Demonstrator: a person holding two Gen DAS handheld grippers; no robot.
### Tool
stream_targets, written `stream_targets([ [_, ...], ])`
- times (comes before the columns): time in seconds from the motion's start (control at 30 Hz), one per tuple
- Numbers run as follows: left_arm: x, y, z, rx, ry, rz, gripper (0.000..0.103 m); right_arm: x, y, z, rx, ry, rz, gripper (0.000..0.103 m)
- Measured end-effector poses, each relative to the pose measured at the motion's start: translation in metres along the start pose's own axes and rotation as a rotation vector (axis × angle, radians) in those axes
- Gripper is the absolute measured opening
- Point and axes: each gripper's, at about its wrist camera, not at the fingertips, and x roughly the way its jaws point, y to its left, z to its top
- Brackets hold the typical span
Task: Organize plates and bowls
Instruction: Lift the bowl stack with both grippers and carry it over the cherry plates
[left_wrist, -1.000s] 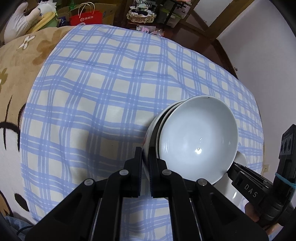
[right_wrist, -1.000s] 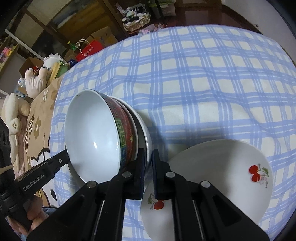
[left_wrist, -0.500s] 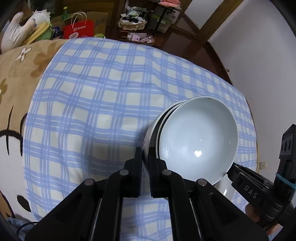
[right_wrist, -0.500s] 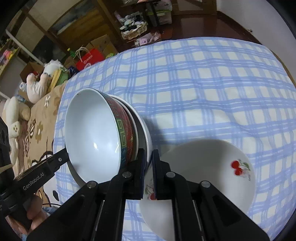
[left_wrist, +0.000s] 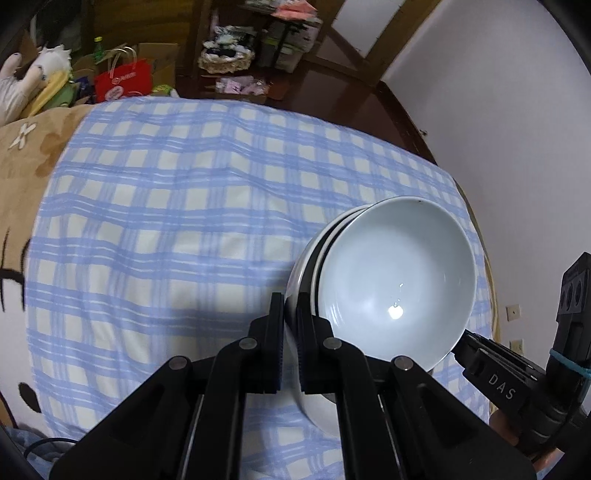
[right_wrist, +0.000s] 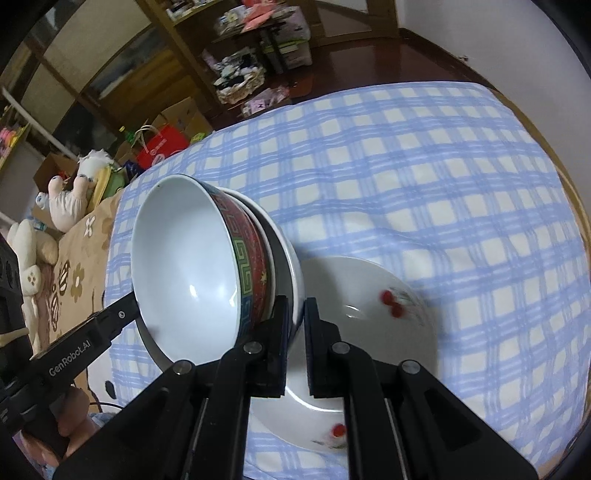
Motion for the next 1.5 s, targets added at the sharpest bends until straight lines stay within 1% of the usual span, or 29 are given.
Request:
stream_targets([
  [0.07,0.005,-0.009,-0.004,0.014,0.017,-0.017,0.004,-0.003,-0.009,-0.003,0.012,0.001,-0.011,0.009],
  [0.17,0.013,-0.022,-0.011,0.036,0.037,-0.024,0.004,-0.007,-0.023,-0.008,0.033,0.007,-0.024,0.009],
  [0.23,0.020,-0.030,-0.015,0.043,0.058,-0.019,0.004,-0.008,-0.033,-0.012,0.047,0.009,-0.031,0.009],
  [0.37,0.036,-0.041,-0.022,0.063,0.103,-0.008,0.004,0.002,-0.055,-0.024,0.100,0.039,-0.009,0.009],
  [0.57,0.059,-0.046,-0.032,0.084,0.164,0.010,0.004,0.014,-0.070,-0.038,0.128,0.054,-0.021,0.009],
  [0.7,0.061,-0.048,-0.031,0.097,0.163,-0.002,0.005,0.012,-0.074,-0.041,0.133,0.014,-0.019,0.009],
  [0.83,0.063,-0.045,-0.030,0.088,0.168,-0.020,0.006,0.013,-0.075,-0.040,0.128,0.007,-0.020,0.009],
  [0.93,0.062,-0.045,-0.030,0.097,0.165,-0.014,0.007,0.012,-0.074,-0.040,0.120,-0.004,-0.030,0.009],
  [1.03,0.062,-0.048,-0.031,0.108,0.169,0.000,0.010,0.011,-0.073,-0.040,0.117,-0.001,-0.038,0.010],
  [1.2,0.063,-0.052,-0.031,0.138,0.182,0.021,0.011,0.011,-0.072,-0.041,0.113,0.009,-0.059,0.010],
  [1.3,0.063,-0.056,-0.032,0.164,0.192,0.040,0.012,0.012,-0.074,-0.038,0.130,0.027,-0.056,0.010],
  [1.4,0.063,-0.059,-0.032,0.193,0.204,0.062,0.014,0.012,-0.075,-0.038,0.134,0.044,-0.063,0.011],
  [1.43,0.063,-0.060,-0.032,0.203,0.207,0.070,0.016,0.012,-0.074,-0.038,0.132,0.048,-0.070,0.011],
  [1.5,0.063,-0.060,-0.031,0.205,0.216,0.066,0.016,0.012,-0.071,-0.038,0.115,0.052,-0.094,0.011],
])
